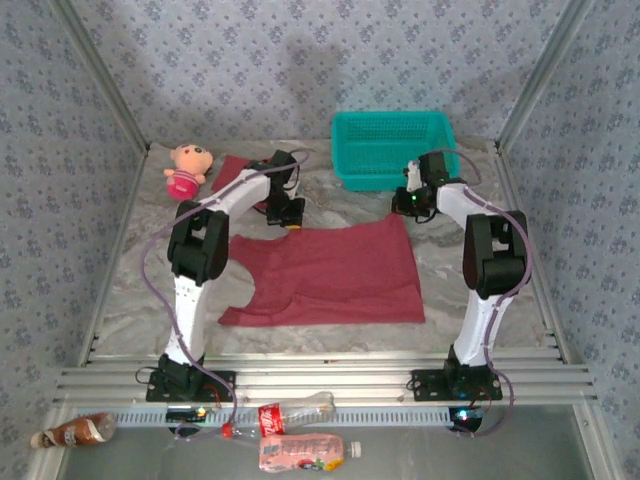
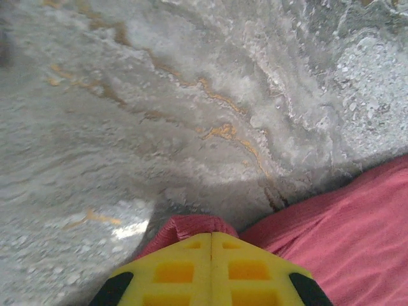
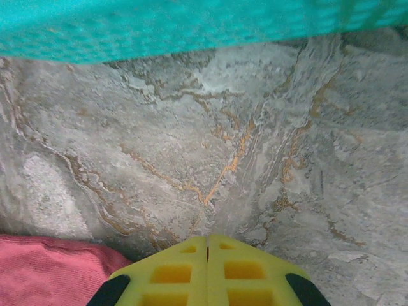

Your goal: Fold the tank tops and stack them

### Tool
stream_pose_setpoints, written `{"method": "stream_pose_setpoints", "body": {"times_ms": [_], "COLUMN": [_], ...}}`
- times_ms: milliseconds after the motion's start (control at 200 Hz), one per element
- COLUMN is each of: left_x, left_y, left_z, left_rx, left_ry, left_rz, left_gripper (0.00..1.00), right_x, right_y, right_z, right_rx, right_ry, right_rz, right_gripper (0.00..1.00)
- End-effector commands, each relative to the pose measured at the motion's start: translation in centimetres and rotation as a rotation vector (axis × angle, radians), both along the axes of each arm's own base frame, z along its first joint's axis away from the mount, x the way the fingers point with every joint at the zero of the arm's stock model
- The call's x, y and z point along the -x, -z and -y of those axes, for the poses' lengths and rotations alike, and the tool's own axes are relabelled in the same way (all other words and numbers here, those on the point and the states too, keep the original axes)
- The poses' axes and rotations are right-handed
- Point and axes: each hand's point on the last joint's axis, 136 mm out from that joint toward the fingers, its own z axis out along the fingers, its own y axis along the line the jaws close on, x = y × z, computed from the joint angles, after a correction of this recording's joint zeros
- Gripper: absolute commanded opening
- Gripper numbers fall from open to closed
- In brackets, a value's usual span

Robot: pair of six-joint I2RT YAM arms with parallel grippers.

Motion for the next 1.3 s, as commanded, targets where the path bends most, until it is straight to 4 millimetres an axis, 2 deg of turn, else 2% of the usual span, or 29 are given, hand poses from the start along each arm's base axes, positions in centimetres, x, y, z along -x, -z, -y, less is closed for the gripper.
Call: {"method": "stream_pose_setpoints", "body": {"times_ms": [0,120,295,310,355,540,784,1019,1294], "left_x": [0.4,1.6,4.1,4.4,5.2,8.5,11.3,13.0,13.3], "left_y": [-3.9,-4.4,-5.4,-5.4,-5.6,-4.0,-1.5,-0.2,-2.0], "left_z": [-0.5,-0.6,0.0,0.0,0.1,-0.5,-1.6,-1.0,-1.1], "left_rx": [-0.012,-0.039,-0.057,-0.057,-0.063,-0.089,-0.110,-0.106,-0.088], "left_ry": [0.024,0.035,0.042,0.042,0.037,0.009,-0.012,0.015,0.004], "left_rz": [0.061,0.070,0.072,0.071,0.075,0.033,-0.034,-0.080,-0.061], "left_gripper": [0.00,0.00,0.00,0.00,0.00,0.00,0.00,0.00,0.00], "right_x": [0.1,1.1,3.7,4.7,6.0,9.7,12.9,13.7,14.2], "right_y": [-1.6,-2.1,-2.7,-1.7,-1.6,0.1,2.2,2.8,0.6], "right_z": [0.0,-0.1,-0.1,-0.1,0.1,0.7,1.6,2.1,2.8], "right_rx": [-0.036,-0.048,-0.058,-0.057,-0.058,-0.057,-0.041,-0.029,-0.026], "right_ry": [-0.006,-0.019,-0.034,-0.035,-0.030,-0.006,0.030,0.050,0.079], "right_rz": [0.045,0.060,0.044,0.014,0.003,-0.059,-0.118,-0.132,-0.084], "right_gripper": [0.06,0.07,0.07,0.07,0.07,0.07,0.08,0.09,0.09]}}
